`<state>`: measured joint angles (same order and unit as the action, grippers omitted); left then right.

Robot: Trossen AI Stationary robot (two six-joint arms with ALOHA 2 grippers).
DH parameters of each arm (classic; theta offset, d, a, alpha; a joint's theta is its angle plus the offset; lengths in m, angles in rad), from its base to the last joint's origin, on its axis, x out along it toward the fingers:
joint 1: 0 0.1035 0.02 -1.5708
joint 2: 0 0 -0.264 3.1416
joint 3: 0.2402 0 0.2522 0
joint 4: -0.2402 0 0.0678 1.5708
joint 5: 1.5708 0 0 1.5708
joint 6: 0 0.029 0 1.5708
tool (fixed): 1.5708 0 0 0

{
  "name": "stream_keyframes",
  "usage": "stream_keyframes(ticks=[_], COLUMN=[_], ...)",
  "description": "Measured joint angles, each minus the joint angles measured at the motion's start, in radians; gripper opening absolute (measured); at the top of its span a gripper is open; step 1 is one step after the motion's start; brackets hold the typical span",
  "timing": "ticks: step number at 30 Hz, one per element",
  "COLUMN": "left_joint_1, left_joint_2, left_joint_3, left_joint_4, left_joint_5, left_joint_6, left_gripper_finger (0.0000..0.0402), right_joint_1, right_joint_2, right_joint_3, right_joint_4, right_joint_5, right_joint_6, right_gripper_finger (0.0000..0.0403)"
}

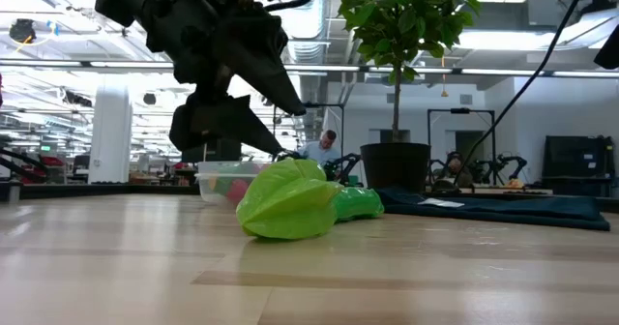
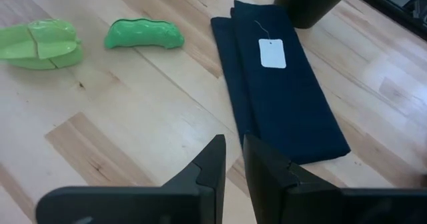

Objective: Pick and placing Produce into tupperware
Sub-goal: Put the green star fruit into the transparent bin

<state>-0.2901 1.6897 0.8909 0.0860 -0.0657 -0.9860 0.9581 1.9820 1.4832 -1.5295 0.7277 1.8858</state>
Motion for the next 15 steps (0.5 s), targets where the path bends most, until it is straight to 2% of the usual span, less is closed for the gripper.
stream_keyframes(ticks=[4,15], left_joint_1=[0.002,-0.003], left_joint_2=[0.000,0.000], left_joint_3=[0.000,0.000], left_joint_4=[0.002,-0.044], left_joint_5=[-0.027,-0.001], left_joint_6=[-0.025,-0.084], left_gripper_finger=[0.0194,0.0202], right_joint_1=[-0.005,-0.013], right_joint_2=[0.000,0.000], right_joint_3=[0.000,0.000], right_joint_4=[-0.001,0.000], right_joint_5=[0.007,0.007], right_joint_6=[-0.006,-0.009], right_gripper_finger=[0.0047,0.0047])
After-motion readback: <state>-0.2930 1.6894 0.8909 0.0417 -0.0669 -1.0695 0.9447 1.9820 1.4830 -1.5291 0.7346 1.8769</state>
